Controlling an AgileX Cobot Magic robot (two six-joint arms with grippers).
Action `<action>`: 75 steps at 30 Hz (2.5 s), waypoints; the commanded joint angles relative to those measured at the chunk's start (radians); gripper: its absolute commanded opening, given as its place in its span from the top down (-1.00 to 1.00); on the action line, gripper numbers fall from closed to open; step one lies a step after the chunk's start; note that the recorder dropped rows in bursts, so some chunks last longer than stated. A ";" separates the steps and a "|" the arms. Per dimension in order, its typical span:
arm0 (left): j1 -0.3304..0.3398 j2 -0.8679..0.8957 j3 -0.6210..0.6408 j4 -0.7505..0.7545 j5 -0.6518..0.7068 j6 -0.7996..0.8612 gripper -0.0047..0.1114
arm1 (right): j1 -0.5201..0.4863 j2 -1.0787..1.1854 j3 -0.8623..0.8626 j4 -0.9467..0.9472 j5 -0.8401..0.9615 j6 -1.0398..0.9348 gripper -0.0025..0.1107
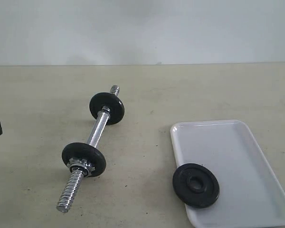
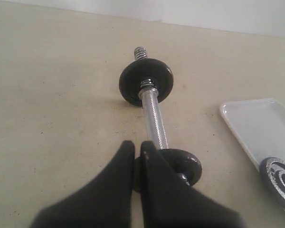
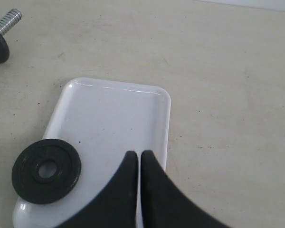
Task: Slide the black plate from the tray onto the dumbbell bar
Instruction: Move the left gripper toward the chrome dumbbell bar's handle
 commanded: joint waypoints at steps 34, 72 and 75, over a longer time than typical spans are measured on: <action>0.001 0.084 -0.330 0.005 0.482 0.239 0.84 | 0.005 -0.003 -0.006 -0.001 -0.005 -0.018 0.96; 0.001 0.090 -0.167 -1.453 0.870 0.947 0.84 | 0.005 -0.003 -0.006 0.050 0.011 -0.021 0.96; 0.001 0.090 -0.167 -1.611 0.868 1.110 0.84 | 0.005 -0.003 -0.006 0.050 0.011 -0.021 0.96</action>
